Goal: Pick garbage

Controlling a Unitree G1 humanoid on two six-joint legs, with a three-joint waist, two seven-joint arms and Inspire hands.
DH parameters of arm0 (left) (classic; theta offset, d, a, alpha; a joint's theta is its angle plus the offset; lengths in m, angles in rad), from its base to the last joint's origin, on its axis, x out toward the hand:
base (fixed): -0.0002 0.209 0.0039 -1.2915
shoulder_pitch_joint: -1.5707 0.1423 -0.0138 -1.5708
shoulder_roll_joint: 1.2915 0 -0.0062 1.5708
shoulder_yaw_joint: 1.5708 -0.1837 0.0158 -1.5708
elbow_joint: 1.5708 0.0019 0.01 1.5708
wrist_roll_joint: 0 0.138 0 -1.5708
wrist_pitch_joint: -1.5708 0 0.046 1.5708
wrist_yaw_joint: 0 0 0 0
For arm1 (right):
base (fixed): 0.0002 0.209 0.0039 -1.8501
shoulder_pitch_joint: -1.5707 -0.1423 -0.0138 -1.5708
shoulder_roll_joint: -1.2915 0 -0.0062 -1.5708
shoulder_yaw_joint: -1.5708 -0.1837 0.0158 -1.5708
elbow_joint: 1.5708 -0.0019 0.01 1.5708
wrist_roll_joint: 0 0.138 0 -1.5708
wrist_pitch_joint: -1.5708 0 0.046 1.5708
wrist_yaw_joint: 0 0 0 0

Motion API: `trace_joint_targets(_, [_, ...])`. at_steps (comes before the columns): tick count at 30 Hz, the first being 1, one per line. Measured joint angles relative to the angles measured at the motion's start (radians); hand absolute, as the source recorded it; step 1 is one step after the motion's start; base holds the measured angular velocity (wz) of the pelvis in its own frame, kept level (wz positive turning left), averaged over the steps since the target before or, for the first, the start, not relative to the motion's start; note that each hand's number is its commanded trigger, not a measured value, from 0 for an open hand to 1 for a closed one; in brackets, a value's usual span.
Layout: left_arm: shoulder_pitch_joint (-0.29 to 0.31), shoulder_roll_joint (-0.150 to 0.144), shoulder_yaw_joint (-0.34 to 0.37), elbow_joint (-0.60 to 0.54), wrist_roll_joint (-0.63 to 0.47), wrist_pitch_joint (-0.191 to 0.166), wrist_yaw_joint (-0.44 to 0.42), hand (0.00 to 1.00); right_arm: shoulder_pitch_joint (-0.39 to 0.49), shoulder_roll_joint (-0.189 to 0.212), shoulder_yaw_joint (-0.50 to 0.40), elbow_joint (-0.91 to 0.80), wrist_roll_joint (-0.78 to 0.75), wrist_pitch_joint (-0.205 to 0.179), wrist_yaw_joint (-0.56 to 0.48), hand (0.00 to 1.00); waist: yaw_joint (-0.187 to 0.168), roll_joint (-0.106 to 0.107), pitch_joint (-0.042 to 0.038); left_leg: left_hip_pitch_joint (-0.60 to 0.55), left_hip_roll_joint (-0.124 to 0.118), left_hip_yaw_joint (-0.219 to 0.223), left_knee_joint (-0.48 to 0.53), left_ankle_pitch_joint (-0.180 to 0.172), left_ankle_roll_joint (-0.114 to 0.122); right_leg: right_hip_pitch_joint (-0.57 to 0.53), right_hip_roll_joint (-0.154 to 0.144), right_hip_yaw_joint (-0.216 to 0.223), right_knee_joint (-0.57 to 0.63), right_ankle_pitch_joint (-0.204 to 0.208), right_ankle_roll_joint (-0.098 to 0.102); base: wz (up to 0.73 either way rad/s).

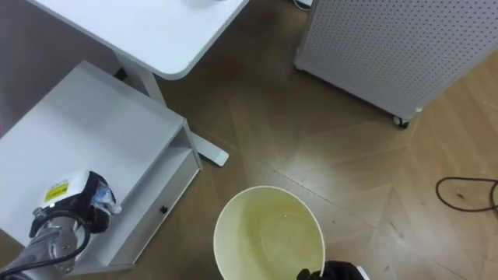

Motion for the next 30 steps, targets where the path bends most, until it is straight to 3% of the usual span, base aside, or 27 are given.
trace_joint_targets(3, [0.055, -0.027, 0.013, -0.071, -0.086, -0.036, 0.014, 1.00, 0.003, -0.004, 0.000, -0.001, -0.002, -0.015, -0.003, 1.00, 0.014, 0.001, -0.0007, 0.006, -0.007, 0.004, -0.017, 0.005, 0.001, 0.001, -0.008, -0.004, -0.001, 0.001, 0.002, 0.00])
trace_joint_targets(7, [0.128, -0.054, 0.013, -0.156, -0.297, -0.096, -0.011, 1.00, 0.003, 0.001, 0.018, 0.000, -0.004, -0.047, -0.001, 1.00, 0.021, 0.000, -0.0012, 0.017, -0.009, 0.009, -0.026, 0.008, 0.000, 0.006, -0.011, -0.007, -0.004, 0.000, 0.002, -0.01])
trace_joint_targets(9, [0.154, -0.094, 0.012, -0.175, -0.381, -0.112, -0.042, 1.00, 0.004, 0.003, 0.021, 0.006, -0.005, -0.052, -0.001, 1.00, 0.029, -0.003, -0.0029, 0.031, -0.012, 0.011, -0.037, 0.008, -0.001, 0.017, -0.011, -0.005, -0.017, 0.000, 0.002, -0.03])
trace_joint_targets(11, [0.202, -0.150, 0.007, -0.211, -0.458, -0.129, -0.112, 1.00, 0.023, 0.016, 0.021, 0.012, -0.006, -0.065, 0.000, 1.00, 0.041, -0.016, -0.0120, 0.050, -0.023, 0.011, -0.058, 0.018, -0.003, 0.031, -0.017, -0.005, -0.027, 0.000, 0.002, 0.05])
trace_joint_targets(16, [0.306, -0.235, -0.062, -0.270, -0.595, -0.146, -0.268, 1.00, 0.055, 0.058, 0.023, 0.005, -0.002, -0.078, 0.001, 1.00, 0.043, -0.046, -0.0365, 0.057, -0.023, 0.013, -0.074, 0.026, -0.002, 0.039, -0.017, -0.003, -0.042, 0.003, 0.004, 0.03])
trace_joint_targets(19, [0.323, -0.268, -0.126, -0.283, -0.656, -0.146, -0.364, 1.00, 0.056, 0.070, 0.035, 0.003, -0.005, -0.085, 0.010, 1.00, 0.045, -0.051, -0.0401, 0.055, -0.024, 0.013, -0.074, 0.027, -0.001, 0.039, -0.017, -0.006, -0.048, 0.009, 0.005, -0.01])
trace_joint_targets(23, [0.331, -0.287, -0.185, -0.284, -0.665, -0.146, -0.460, 1.00, 0.056, 0.079, 0.056, -0.001, -0.034, -0.086, 0.015, 1.00, 0.057, -0.062, -0.0411, 0.058, -0.023, 0.022, -0.082, 0.028, 0.000, 0.036, -0.011, 0.003, -0.054, 0.016, 0.007, -0.07])
trace_joint_targets(28, [0.350, -0.296, -0.214, -0.285, -0.666, -0.146, -0.493, 1.00, 0.057, 0.097, 0.064, 0.003, -0.050, -0.087, 0.033, 1.00, 0.067, -0.083, -0.0419, 0.061, -0.022, 0.030, -0.096, 0.031, -0.001, 0.034, 0.002, 0.017, -0.073, 0.030, 0.008, -0.09])
trace_joint_targets(29, [0.352, -0.295, -0.214, -0.285, -0.666, -0.146, -0.495, 0.71, 0.059, 0.097, 0.064, 0.004, -0.050, -0.087, 0.038, 1.00, 0.066, -0.084, -0.0416, 0.061, -0.022, 0.031, -0.097, 0.031, -0.001, 0.034, 0.002, 0.018, -0.075, 0.031, 0.010, -0.05])
trace_joint_targets(30, [0.353, -0.295, -0.214, -0.285, -0.666, -0.146, -0.496, 0.03, 0.059, 0.097, 0.064, 0.005, -0.049, -0.087, 0.040, 1.00, 0.066, -0.084, -0.0417, 0.061, -0.022, 0.031, -0.098, 0.031, -0.001, 0.034, 0.002, 0.019, -0.076, 0.031, 0.011, -0.04])
